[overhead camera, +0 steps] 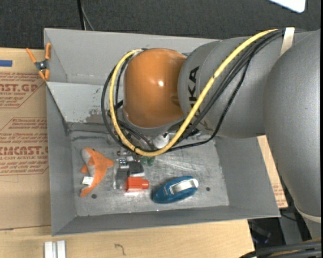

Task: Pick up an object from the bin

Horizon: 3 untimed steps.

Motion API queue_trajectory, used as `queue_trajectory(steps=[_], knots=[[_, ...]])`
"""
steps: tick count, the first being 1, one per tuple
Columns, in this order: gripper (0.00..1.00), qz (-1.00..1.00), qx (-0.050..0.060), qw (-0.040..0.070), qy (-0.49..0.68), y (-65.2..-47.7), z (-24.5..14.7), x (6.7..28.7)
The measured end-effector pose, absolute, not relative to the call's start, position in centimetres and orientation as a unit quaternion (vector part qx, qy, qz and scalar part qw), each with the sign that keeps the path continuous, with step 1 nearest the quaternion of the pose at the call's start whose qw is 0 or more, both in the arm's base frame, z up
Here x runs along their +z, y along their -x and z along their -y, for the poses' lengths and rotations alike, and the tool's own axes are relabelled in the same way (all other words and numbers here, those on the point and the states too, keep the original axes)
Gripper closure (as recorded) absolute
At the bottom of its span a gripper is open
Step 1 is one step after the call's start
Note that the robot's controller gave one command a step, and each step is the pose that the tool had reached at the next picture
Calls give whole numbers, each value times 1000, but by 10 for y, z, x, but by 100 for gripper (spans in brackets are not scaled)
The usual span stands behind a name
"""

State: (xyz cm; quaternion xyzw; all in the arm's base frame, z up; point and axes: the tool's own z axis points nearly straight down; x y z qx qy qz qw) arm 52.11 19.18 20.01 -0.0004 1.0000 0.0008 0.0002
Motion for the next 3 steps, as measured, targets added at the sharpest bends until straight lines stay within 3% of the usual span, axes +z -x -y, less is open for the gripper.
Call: queue_trajectory(steps=[1,2,3], knots=[[0,-1000,1,0,0,-521,-192,200],[100,-999,1,5,42,-535,-194,87],[0,-999,1,1,43,-533,-195,86]])
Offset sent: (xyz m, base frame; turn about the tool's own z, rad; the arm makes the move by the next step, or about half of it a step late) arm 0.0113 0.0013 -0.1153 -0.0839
